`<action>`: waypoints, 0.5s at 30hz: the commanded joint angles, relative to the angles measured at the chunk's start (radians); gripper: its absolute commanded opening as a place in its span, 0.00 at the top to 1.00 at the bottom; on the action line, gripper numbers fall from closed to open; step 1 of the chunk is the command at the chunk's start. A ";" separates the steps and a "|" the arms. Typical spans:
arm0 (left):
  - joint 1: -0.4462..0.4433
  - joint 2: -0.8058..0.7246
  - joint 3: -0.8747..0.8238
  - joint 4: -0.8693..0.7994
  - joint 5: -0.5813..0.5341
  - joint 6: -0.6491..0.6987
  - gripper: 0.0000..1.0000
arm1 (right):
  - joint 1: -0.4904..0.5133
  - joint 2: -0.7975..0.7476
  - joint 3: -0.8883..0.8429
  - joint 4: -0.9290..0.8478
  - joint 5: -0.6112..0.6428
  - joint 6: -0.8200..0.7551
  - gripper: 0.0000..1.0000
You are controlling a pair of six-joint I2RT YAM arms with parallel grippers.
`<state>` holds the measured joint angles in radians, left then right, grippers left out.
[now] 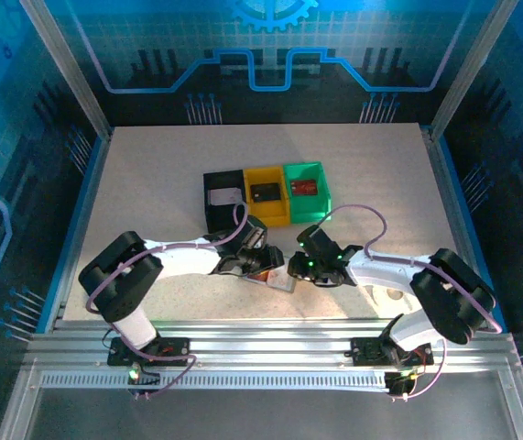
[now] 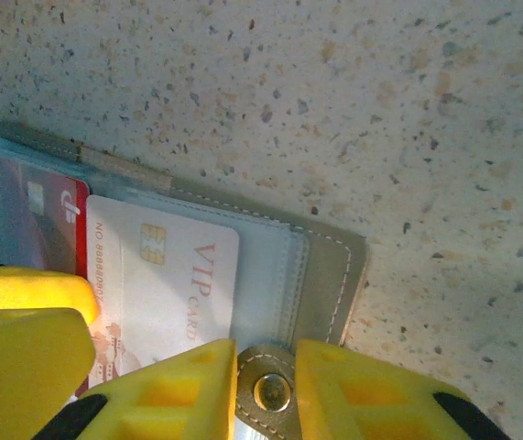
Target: Take the credit cards out of the card holder
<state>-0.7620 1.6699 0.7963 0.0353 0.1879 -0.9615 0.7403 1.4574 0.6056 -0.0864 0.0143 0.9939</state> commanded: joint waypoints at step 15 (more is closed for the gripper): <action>-0.023 -0.064 -0.051 -0.060 -0.096 0.123 0.54 | 0.014 0.035 -0.044 -0.008 -0.014 0.012 0.77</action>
<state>-0.7757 1.6333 0.7597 0.0402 0.1444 -0.8875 0.7406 1.4593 0.5945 -0.0578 0.0101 0.9943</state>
